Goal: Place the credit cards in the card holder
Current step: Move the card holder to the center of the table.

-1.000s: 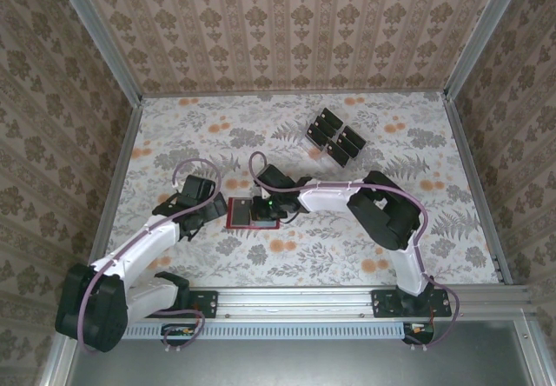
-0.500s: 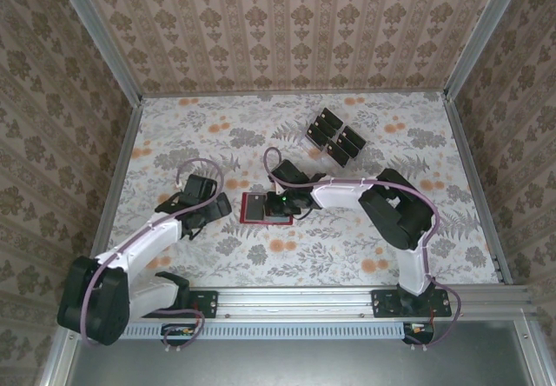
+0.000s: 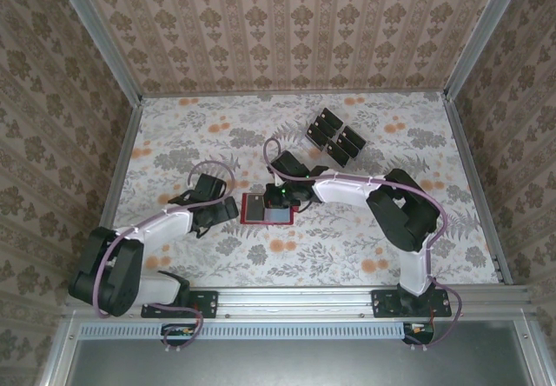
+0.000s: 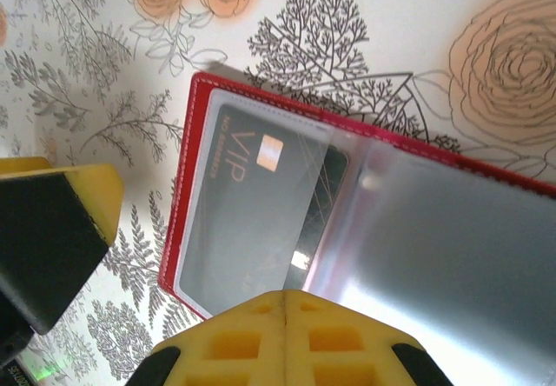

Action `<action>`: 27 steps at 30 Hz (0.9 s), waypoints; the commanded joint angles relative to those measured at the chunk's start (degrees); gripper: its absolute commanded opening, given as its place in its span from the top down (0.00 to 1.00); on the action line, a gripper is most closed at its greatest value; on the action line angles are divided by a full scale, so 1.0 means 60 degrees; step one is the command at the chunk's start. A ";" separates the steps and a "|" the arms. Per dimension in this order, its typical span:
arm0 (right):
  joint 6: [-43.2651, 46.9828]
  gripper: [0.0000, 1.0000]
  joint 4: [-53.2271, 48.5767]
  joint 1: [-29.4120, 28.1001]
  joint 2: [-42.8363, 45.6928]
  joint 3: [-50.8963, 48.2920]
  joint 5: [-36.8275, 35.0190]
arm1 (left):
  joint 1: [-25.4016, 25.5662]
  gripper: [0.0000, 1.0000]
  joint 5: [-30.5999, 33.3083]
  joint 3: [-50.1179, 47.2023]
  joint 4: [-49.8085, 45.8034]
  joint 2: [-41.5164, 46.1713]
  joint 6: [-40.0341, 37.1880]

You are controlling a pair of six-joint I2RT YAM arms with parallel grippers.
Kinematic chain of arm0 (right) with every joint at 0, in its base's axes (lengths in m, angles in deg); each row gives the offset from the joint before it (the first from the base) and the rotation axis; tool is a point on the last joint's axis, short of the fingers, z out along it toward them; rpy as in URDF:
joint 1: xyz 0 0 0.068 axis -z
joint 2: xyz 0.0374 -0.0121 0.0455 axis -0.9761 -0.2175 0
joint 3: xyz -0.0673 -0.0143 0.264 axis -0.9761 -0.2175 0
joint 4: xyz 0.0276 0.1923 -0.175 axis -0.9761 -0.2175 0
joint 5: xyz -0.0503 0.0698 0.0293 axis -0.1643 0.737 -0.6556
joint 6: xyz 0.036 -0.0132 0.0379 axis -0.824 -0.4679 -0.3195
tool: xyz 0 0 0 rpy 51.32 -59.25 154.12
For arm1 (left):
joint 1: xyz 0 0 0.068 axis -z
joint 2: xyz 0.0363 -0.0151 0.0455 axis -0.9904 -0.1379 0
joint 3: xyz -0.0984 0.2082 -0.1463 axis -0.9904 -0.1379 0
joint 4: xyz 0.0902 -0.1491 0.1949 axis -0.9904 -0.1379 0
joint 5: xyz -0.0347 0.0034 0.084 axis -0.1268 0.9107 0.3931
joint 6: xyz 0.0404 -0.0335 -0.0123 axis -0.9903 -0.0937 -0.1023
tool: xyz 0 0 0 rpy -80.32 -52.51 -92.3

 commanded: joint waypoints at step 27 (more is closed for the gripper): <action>-0.0087 0.94 -0.0219 0.0019 -0.1560 0.1341 0.0314 | 0.0391 0.00 -0.0278 0.0117 0.0781 -0.1029 -0.0105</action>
